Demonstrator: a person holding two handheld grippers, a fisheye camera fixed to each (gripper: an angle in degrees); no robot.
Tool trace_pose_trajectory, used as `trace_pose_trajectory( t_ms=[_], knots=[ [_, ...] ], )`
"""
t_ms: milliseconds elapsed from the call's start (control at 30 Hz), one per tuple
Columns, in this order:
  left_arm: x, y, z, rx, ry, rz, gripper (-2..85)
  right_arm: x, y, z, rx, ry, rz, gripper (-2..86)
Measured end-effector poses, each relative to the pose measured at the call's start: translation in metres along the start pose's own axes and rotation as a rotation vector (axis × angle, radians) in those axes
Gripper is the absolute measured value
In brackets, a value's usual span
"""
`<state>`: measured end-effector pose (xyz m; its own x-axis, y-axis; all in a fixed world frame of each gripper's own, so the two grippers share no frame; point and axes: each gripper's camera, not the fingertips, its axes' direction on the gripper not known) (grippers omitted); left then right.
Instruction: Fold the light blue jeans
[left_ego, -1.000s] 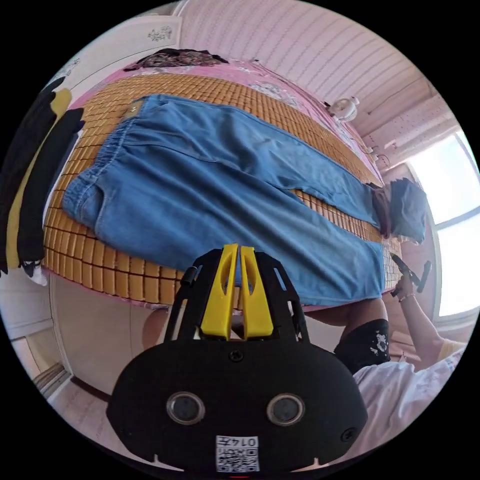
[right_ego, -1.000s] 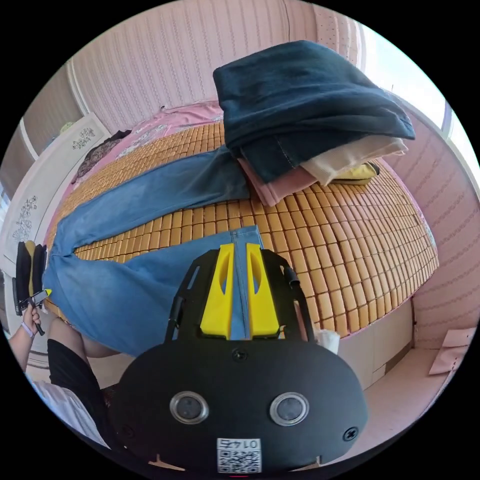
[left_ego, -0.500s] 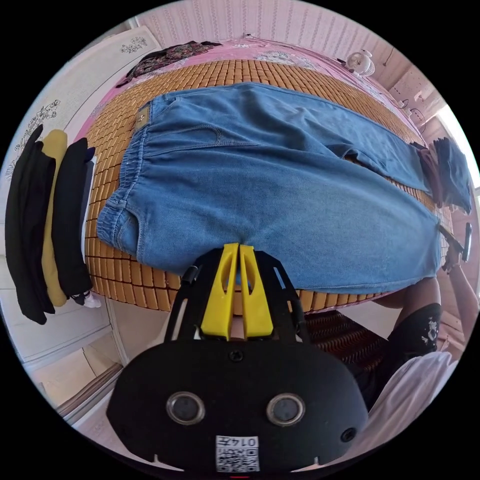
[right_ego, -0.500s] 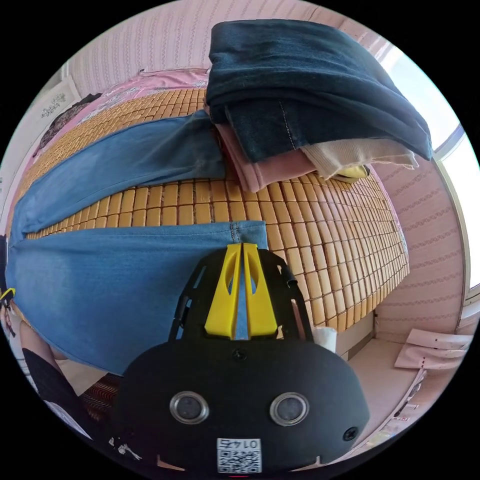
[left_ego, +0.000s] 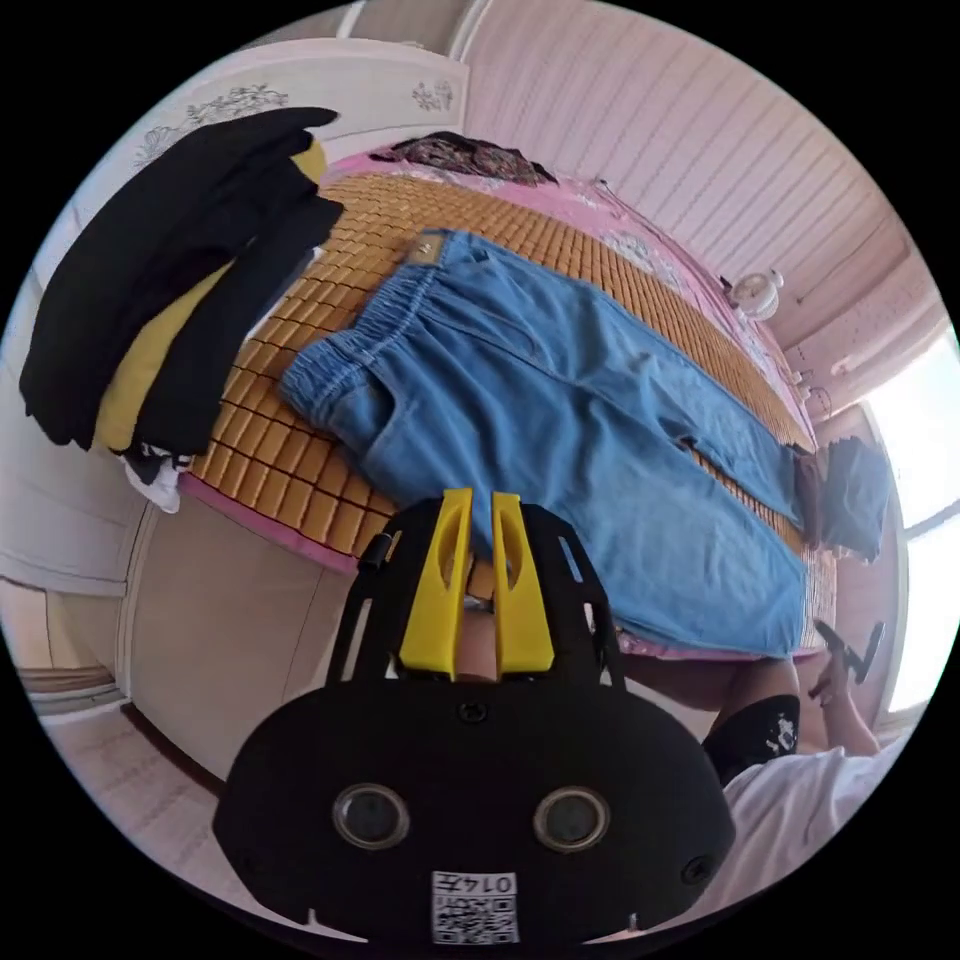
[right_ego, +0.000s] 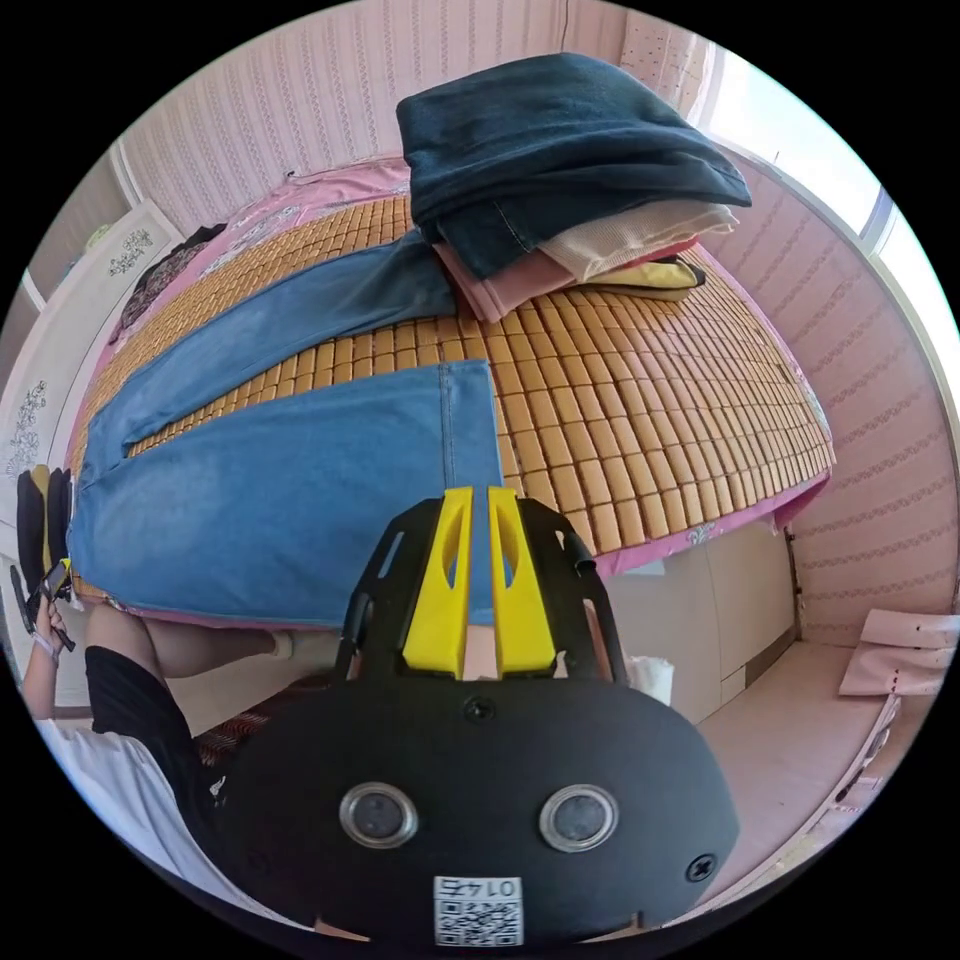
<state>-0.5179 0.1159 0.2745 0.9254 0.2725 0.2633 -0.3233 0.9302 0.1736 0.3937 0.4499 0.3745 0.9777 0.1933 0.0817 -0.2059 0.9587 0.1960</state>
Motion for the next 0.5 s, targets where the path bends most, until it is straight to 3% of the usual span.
trace_pose_trajectory(
  t_ms=[167,300,467,500],
  knots=[
    [-0.079,-0.023,-0.003,0.075,-0.045,-0.236,10.5,0.021,0.03,-0.015,-0.078,-0.057,0.155,4.8],
    [-0.136,-0.031,0.014,0.094,0.065,-0.471,11.4,0.036,0.042,-0.028,-0.098,-0.123,0.274,5.5],
    [-0.179,-0.029,0.018,0.011,0.232,-0.543,2.8,0.041,0.046,-0.047,-0.097,-0.085,0.278,5.6],
    [-0.184,-0.024,0.001,0.094,0.177,-0.547,2.3,0.04,0.046,-0.05,-0.082,-0.081,0.271,5.5]
  ],
)
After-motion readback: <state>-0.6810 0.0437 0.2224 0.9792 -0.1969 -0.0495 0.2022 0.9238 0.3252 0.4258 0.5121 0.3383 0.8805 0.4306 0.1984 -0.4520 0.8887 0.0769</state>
